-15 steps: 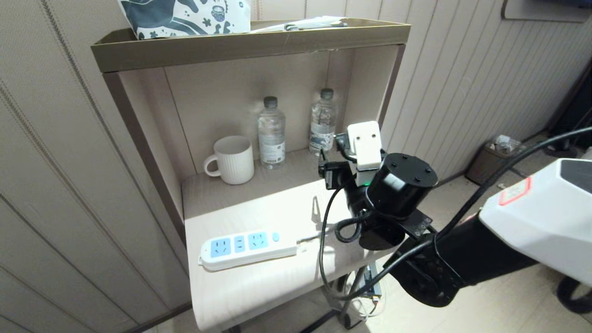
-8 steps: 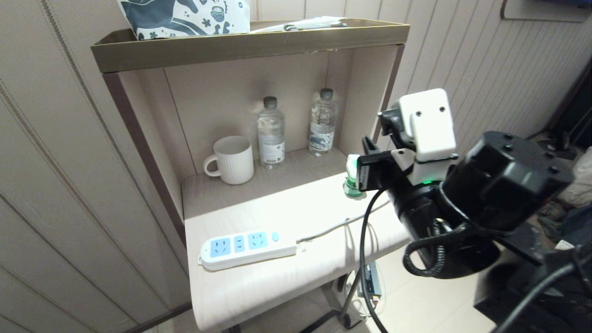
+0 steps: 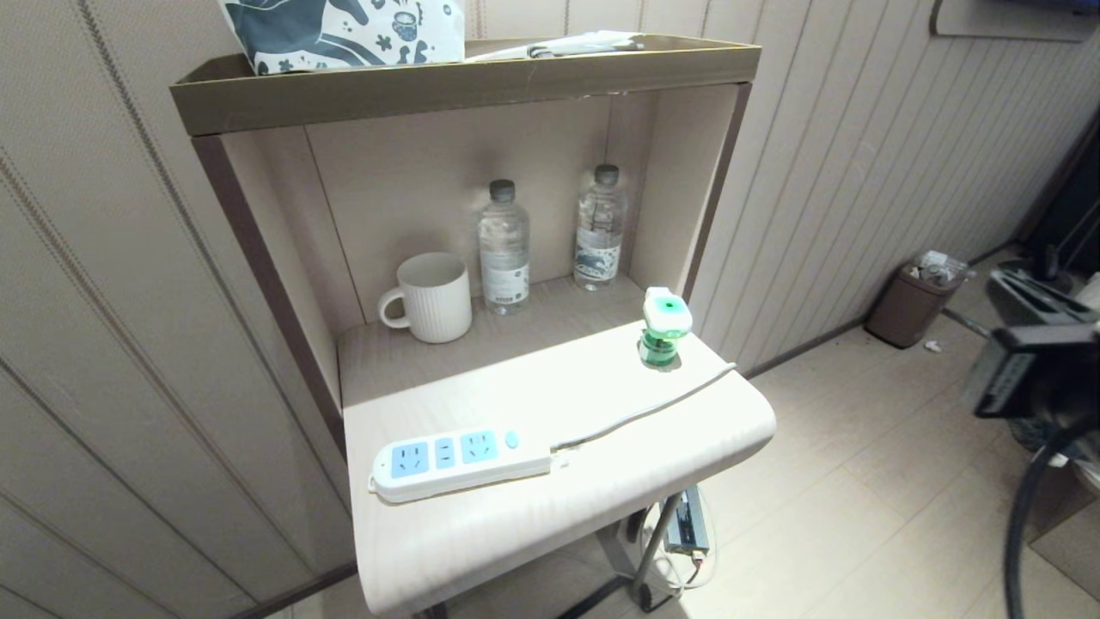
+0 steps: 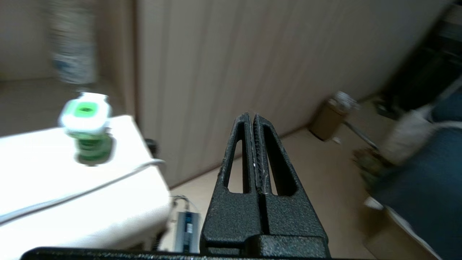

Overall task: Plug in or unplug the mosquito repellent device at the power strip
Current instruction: Pick up the mosquito repellent liquid

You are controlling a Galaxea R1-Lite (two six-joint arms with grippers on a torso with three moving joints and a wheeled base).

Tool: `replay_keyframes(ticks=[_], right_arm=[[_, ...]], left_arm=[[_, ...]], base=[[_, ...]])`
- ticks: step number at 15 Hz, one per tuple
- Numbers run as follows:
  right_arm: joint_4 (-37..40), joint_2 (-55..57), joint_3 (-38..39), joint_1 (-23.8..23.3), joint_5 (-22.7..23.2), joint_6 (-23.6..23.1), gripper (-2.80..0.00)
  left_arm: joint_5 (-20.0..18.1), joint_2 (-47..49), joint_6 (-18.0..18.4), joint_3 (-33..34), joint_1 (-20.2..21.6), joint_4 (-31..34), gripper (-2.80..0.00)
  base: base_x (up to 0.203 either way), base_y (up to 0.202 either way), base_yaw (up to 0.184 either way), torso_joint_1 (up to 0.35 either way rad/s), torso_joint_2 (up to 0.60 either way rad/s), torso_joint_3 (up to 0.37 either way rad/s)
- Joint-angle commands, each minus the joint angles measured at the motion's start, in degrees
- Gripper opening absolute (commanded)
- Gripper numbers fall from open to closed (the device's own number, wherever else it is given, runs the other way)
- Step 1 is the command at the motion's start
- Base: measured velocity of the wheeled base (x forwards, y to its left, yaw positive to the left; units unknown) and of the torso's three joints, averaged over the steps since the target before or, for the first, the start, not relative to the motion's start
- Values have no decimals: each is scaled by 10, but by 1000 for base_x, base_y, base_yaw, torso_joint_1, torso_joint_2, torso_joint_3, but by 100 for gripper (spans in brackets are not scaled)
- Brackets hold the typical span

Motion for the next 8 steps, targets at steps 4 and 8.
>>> replay_keyframes(ticks=[4,8], right_arm=[[81,-226,136,-265,-10,2,-280],[126,-331,238,-400,-5,5,-280]], left_arm=[[0,1,0,0,0,0,-280],[0,1,0,0,0,0,-280]], base=[[0,0,0,0,0,0],[0,0,0,0,0,0]])
